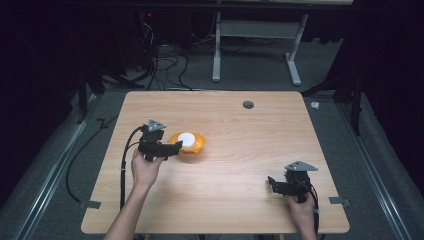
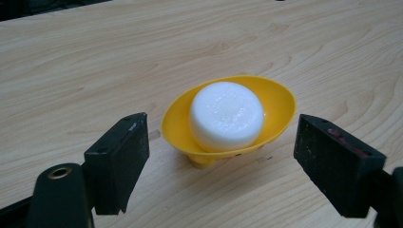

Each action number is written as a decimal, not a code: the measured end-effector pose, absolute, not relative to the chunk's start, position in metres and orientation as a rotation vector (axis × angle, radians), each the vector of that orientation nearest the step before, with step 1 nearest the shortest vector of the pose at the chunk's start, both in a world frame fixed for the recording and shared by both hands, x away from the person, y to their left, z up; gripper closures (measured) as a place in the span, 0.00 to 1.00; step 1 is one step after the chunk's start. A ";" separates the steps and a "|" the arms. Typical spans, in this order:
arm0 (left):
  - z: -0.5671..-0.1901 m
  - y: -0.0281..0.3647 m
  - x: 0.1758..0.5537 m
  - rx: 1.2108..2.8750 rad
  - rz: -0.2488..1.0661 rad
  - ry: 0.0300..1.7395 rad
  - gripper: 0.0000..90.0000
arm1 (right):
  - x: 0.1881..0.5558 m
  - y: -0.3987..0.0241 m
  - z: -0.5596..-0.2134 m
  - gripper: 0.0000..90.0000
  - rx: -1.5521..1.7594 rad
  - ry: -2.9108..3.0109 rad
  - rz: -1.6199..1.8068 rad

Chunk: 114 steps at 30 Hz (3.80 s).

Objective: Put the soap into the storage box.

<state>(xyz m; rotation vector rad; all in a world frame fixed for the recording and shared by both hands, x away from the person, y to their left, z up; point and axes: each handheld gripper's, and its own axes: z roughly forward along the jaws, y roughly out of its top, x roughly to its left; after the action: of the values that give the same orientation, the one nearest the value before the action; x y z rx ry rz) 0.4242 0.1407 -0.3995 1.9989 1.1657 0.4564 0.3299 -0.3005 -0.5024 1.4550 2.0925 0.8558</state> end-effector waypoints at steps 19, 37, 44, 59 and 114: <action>-0.399 0.168 0.401 1.960 0.441 1.185 0.22 | 0.330 -0.300 -0.502 0.19 1.454 2.093 0.856; -0.402 0.192 0.381 1.928 0.443 1.217 0.22 | 0.330 -0.300 -0.502 0.19 1.453 2.095 0.856; -0.404 0.200 0.375 1.903 0.463 1.241 0.22 | 0.330 -0.300 -0.502 0.19 1.448 2.097 0.856; -0.411 0.206 0.363 1.885 0.447 1.254 0.22 | 0.330 -0.300 -0.502 0.19 1.448 2.098 0.857; -0.464 0.195 0.342 1.944 0.407 1.297 0.22 | 0.330 -0.299 -0.502 0.19 1.457 2.094 0.858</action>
<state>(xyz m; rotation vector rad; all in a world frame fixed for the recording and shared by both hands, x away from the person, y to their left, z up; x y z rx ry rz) 0.3416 0.1946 -0.4644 1.9436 1.2972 0.4067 0.3295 -0.2995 -0.5023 1.4566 2.0938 0.8579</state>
